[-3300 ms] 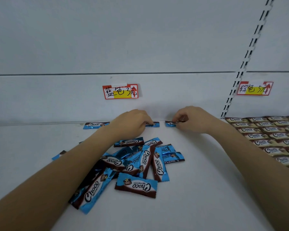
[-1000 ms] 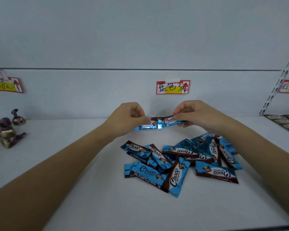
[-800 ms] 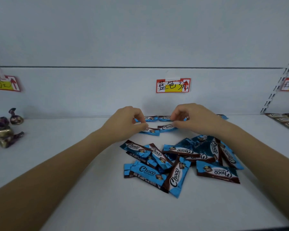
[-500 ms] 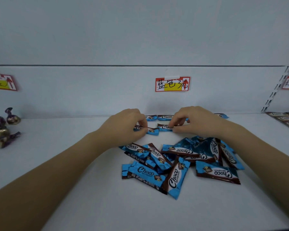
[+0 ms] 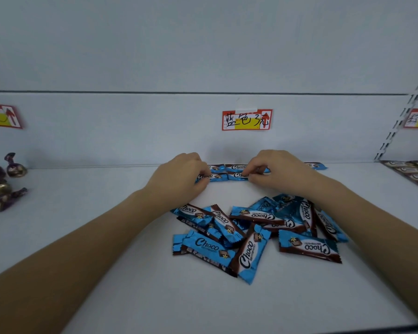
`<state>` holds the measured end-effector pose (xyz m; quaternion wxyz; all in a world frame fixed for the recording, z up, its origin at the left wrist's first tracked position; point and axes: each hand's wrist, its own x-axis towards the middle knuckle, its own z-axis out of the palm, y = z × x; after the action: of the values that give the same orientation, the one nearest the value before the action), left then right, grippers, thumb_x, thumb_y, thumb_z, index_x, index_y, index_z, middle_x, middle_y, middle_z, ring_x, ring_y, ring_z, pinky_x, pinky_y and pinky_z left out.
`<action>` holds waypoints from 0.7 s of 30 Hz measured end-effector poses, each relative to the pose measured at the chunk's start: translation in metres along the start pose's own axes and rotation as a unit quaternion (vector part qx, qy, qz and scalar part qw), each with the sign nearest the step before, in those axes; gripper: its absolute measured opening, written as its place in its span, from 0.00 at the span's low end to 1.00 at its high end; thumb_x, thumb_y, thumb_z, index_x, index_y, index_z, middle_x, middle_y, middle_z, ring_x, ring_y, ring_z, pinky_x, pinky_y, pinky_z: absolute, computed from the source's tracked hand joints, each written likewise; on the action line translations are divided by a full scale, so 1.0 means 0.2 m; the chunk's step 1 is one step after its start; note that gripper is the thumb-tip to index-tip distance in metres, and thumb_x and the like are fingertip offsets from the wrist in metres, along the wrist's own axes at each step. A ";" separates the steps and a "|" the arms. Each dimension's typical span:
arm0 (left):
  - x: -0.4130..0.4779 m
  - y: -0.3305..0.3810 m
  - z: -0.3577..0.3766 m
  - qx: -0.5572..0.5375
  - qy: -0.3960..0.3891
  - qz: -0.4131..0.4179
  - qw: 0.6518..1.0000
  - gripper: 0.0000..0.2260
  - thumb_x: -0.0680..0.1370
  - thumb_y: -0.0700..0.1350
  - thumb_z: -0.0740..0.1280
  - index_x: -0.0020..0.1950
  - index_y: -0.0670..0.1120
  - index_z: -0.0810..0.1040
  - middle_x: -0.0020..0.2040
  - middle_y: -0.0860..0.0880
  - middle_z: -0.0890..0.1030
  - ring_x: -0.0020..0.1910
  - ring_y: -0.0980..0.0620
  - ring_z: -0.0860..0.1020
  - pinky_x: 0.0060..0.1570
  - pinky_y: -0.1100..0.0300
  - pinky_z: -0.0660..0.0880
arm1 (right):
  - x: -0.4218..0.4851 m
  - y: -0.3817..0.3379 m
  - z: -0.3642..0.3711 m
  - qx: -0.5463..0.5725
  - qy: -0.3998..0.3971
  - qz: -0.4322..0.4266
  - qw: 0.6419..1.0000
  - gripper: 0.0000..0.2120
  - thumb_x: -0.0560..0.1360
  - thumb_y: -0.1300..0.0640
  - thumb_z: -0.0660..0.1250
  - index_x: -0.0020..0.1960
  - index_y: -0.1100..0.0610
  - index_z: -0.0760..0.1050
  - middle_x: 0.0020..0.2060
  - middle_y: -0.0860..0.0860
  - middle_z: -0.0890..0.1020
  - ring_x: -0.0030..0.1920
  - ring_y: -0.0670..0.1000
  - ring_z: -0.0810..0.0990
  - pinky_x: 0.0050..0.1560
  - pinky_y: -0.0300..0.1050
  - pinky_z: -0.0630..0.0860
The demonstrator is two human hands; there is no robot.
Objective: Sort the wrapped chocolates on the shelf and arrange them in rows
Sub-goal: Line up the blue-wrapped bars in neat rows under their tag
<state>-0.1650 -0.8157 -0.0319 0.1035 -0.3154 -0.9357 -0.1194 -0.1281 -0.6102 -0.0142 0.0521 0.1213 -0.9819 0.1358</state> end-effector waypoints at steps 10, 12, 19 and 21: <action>-0.01 -0.02 -0.09 -0.082 -0.049 0.041 0.995 0.10 0.77 0.48 0.63 0.57 0.52 0.77 0.51 0.53 0.75 0.47 0.59 0.71 0.44 0.70 0.67 | -0.04 -0.04 -0.09 0.096 -0.041 -0.022 0.994 0.07 0.72 0.49 0.67 0.50 0.47 0.78 0.43 0.39 0.78 0.43 0.38 0.76 0.47 0.31 0.72; -0.04 0.00 -0.15 -0.143 -0.139 0.057 0.978 0.10 0.76 0.51 0.64 0.57 0.55 0.77 0.48 0.59 0.75 0.46 0.62 0.73 0.45 0.71 0.68 | -0.08 -0.08 -0.15 0.126 -0.140 -0.026 0.982 0.14 0.68 0.42 0.68 0.50 0.45 0.78 0.43 0.39 0.80 0.44 0.36 0.77 0.49 0.30 0.73; -0.08 0.06 -0.20 -0.151 -0.286 0.070 0.944 0.05 0.72 0.57 0.67 0.45 0.59 0.76 0.43 0.63 0.76 0.43 0.68 0.73 0.42 0.73 0.70 | -0.14 -0.11 -0.17 0.082 -0.281 -0.020 0.956 0.08 0.68 0.44 0.70 0.46 0.43 0.77 0.43 0.39 0.79 0.45 0.37 0.76 0.49 0.34 0.72; -0.08 0.06 -0.20 -0.183 -0.288 0.056 0.938 0.06 0.71 0.54 0.69 0.42 0.57 0.74 0.41 0.60 0.78 0.38 0.67 0.74 0.40 0.72 0.71 | -0.14 -0.11 -0.18 0.093 -0.297 -0.019 0.950 0.05 0.70 0.47 0.70 0.44 0.43 0.76 0.40 0.38 0.79 0.40 0.34 0.76 0.43 0.30 0.71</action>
<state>-0.1398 -0.8273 0.0042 -0.2231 -0.4012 -0.8685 -0.1868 -0.0935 -0.6150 0.0213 -0.2507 0.1787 -0.9336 0.1834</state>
